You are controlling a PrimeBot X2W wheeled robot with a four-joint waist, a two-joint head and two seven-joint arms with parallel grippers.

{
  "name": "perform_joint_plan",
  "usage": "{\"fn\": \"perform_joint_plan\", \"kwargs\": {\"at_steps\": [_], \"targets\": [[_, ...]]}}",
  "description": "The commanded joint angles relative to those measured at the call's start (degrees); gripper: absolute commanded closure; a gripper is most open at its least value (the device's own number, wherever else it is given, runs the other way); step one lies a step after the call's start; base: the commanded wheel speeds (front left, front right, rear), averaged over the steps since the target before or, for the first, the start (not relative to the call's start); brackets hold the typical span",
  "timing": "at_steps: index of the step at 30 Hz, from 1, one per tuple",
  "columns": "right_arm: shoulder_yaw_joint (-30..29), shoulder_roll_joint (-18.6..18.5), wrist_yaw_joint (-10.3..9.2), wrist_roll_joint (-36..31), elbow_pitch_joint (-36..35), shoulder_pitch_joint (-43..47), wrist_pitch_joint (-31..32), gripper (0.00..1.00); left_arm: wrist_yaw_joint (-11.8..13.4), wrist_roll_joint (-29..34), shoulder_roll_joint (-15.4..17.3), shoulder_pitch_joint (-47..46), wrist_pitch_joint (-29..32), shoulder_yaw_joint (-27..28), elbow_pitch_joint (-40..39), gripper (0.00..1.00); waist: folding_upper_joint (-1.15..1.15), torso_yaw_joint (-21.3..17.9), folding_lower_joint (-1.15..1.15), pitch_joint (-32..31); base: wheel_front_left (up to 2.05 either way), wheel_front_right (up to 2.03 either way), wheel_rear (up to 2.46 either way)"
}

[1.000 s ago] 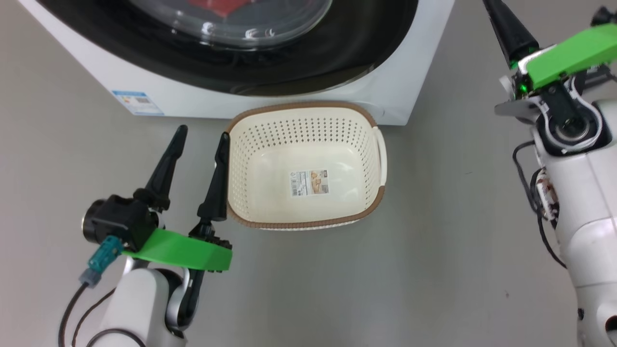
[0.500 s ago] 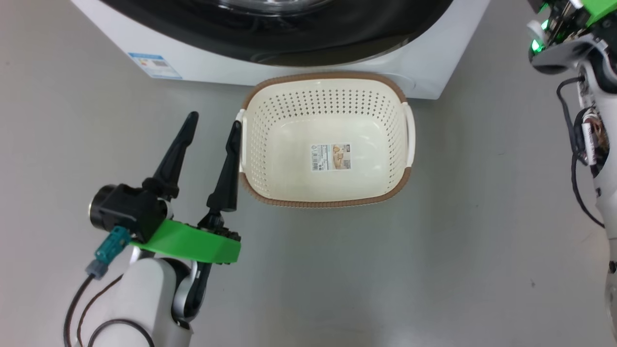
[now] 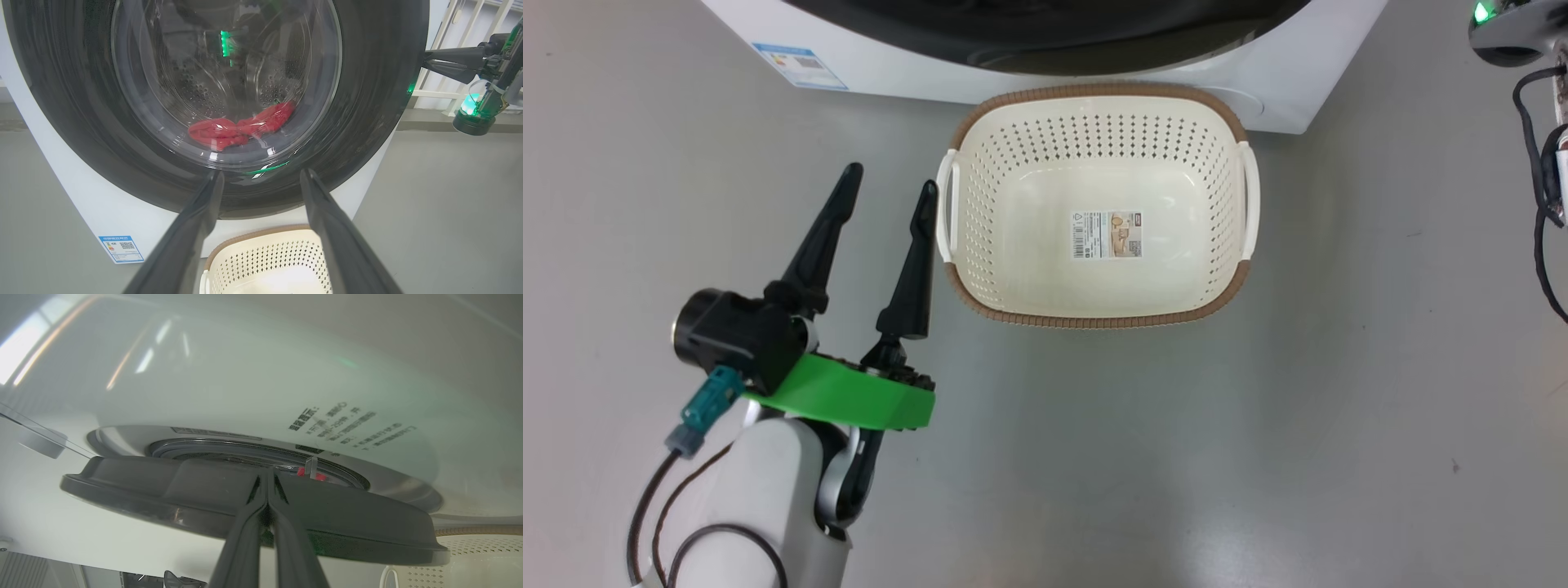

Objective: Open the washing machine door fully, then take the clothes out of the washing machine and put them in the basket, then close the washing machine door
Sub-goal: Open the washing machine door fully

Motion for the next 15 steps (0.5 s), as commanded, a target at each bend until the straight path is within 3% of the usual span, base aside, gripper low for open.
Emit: {"fn": "perform_joint_plan", "kwargs": {"at_steps": [1, 15], "targets": [[0.56, 0.39, 0.05, -0.66, -0.81, -1.76, -0.05, 1.00, -0.25, -0.13, 1.53, -0.66, -0.45, 1.33, -1.62, 0.00, 0.00, 0.33, 0.00, 0.53, 0.00, 0.00, 0.00], [2.44, -0.12, 0.05, -1.33, 1.60, -5.61, 3.44, 1.00, -0.30, -0.99, 1.53, -1.71, -0.45, -0.08, -1.64, 0.00, 0.00, 1.61, 0.00, 2.13, 0.00, 0.00, 0.00]]}}
